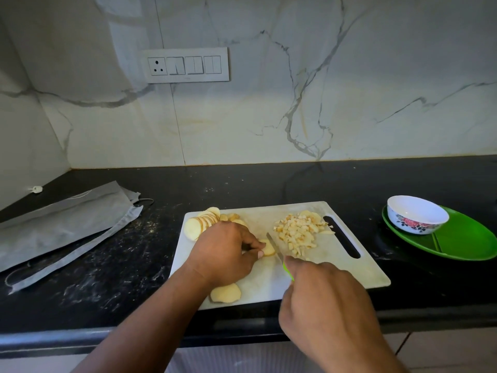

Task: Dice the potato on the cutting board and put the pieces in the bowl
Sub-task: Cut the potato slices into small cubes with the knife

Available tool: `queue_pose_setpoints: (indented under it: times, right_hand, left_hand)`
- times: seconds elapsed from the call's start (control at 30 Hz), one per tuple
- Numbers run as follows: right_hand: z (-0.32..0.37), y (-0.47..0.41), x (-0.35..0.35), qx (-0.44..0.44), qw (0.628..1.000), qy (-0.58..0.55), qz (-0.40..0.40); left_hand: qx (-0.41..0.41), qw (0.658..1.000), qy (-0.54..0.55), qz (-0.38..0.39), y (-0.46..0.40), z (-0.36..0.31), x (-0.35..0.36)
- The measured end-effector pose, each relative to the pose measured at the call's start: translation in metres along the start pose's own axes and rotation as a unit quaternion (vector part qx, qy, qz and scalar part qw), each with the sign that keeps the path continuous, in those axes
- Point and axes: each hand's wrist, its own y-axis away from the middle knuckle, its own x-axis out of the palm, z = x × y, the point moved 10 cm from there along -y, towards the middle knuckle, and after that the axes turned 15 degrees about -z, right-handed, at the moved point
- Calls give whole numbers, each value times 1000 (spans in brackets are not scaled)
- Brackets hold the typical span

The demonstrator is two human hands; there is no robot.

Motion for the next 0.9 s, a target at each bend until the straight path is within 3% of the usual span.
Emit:
queue_pose_setpoints:
  times: [0.33,0.6,0.9]
  right_hand:
    - [-9,25,-12,14,997,-9,70]
    - [9,-2,8,11,999,3,33]
    - [3,23,6,8,993,-14,114]
  left_hand:
    - [-42,998,42,6,-2,9,3]
    - [-56,998,36,-4,1,10,-1]
    - [-57,998,35,-11,0,9,-3]
